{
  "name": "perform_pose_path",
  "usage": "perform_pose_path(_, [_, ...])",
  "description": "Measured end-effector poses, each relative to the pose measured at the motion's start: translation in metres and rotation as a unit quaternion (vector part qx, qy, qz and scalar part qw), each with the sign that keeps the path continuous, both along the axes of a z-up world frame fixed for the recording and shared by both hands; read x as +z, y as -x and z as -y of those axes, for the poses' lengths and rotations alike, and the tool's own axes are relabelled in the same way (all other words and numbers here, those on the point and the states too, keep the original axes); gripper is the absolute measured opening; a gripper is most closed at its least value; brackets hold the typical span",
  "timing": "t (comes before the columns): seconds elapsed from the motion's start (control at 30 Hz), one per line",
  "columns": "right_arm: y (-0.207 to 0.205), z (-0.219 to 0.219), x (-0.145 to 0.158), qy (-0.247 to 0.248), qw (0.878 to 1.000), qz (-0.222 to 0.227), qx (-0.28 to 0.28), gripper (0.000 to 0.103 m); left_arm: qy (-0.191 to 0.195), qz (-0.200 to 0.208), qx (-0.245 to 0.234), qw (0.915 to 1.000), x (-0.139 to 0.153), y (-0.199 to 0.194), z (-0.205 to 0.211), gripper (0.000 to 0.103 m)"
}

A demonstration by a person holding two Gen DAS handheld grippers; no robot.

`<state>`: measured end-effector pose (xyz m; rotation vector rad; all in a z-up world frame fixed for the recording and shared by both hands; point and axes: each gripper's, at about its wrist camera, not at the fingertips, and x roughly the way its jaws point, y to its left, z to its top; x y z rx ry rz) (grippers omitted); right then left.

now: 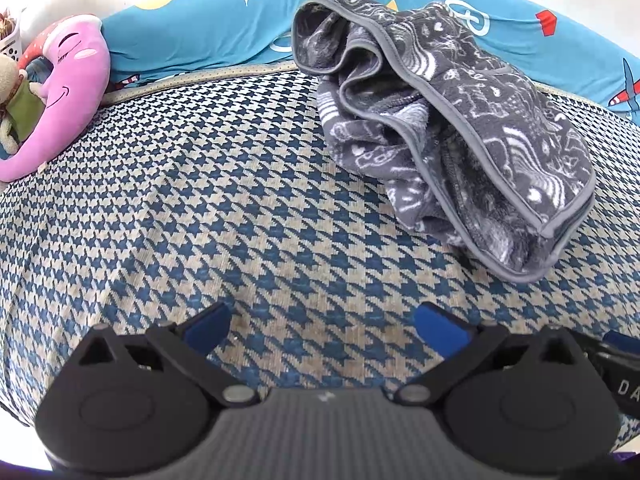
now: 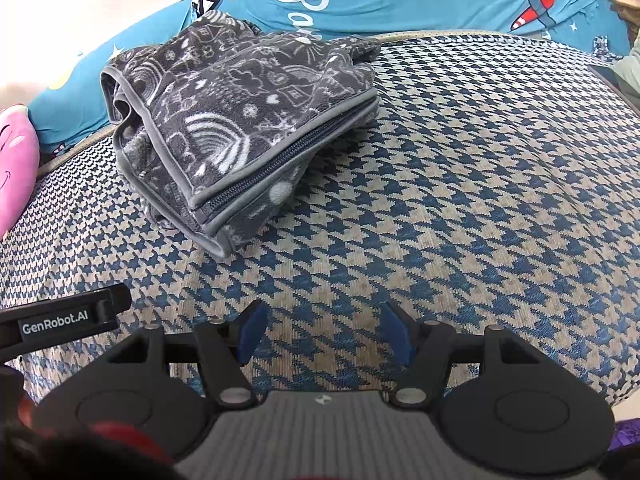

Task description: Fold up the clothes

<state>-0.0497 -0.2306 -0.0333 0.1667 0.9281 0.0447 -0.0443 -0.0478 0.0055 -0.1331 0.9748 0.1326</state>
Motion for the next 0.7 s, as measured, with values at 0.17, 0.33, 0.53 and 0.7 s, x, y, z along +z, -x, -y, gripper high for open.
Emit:
perform_pose_path(0.17, [0.0001, -0.0015, -0.0001, 0.005, 1.0, 0.0, 0.004, 0.064, -0.002, -0.001, 0.001, 1.0, 0.0005, 0.0005, 0.0009, 0.103])
perform_pose_path(0.33, [-0.0006, -0.0021, 0.0006, 0.011, 1.0, 0.0, 0.006, 0.064, -0.005, -0.002, 0.001, 1.0, 0.0002, 0.0008, 0.0003, 0.103])
perform_pose_path(0.53, [-0.0018, -0.0047, 0.0011, 0.026, 1.0, -0.001, 0.01, 0.064, -0.006, -0.001, 0.004, 1.0, 0.0009, 0.0003, -0.0012, 0.103])
perform_pose_path(0.7, [-0.001, -0.0073, 0.001, 0.047, 0.999, 0.0, 0.014, 0.064, -0.011, -0.004, 0.005, 0.9999, 0.0001, -0.0003, 0.001, 0.103])
